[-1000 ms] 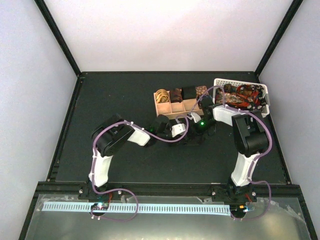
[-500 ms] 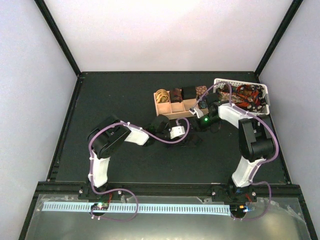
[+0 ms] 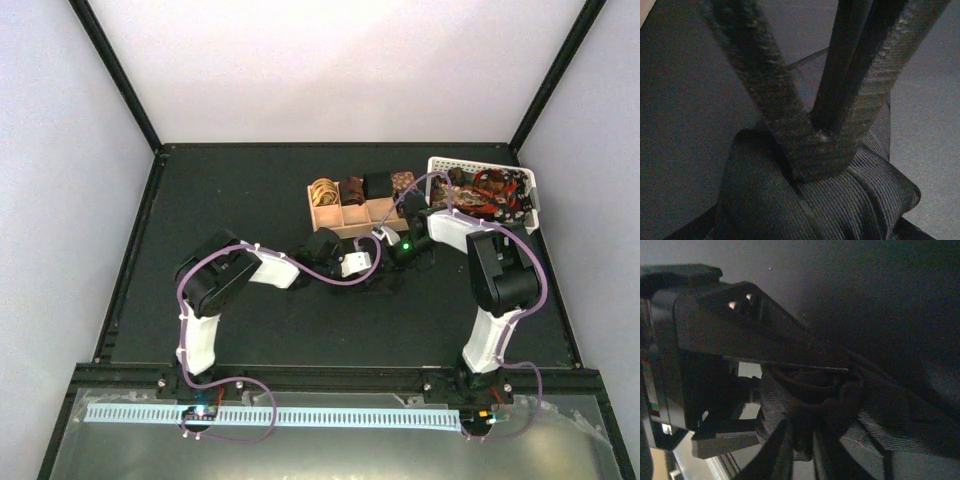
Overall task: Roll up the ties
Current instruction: Roll the tie at the center of the board.
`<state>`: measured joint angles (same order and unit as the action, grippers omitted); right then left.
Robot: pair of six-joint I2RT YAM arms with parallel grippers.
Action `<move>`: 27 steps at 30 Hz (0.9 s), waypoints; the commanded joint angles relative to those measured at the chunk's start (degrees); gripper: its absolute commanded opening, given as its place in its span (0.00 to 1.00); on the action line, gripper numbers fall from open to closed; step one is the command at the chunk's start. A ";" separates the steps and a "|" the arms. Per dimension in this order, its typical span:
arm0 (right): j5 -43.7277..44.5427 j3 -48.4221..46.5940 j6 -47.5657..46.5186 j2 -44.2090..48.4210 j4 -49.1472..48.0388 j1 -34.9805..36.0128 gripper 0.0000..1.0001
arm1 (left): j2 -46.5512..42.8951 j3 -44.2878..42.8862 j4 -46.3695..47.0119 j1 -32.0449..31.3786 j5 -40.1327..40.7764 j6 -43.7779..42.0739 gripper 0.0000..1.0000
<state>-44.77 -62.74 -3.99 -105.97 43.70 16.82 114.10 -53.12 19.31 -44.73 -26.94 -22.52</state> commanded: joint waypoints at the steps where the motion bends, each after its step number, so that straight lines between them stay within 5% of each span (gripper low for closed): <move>1: 3.98 0.04 -2.03 -0.73 2.53 0.29 0.09 | 2.28 0.09 -6.86 -0.27 2.54 -1.25 0.48; 6: 5.19 0.49 -2.43 -0.63 2.38 0.02 0.01 | 2.64 -1.07 -7.35 -0.27 2.10 -0.50 0.52; 14: 10.07 1.25 -2.93 -0.42 1.84 -0.48 0.01 | -2.48 4.09 2.69 1.02 -2.27 3.30 0.82; 27: 18.85 3.14 -4.22 1.35 1.21 -0.32 0.01 | 1.04 5.60 22.13 1.30 -11.60 12.86 0.90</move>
<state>-32.69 -61.10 -7.40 -104.84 44.95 16.43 112.55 -46.57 32.60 -43.57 -34.41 -14.37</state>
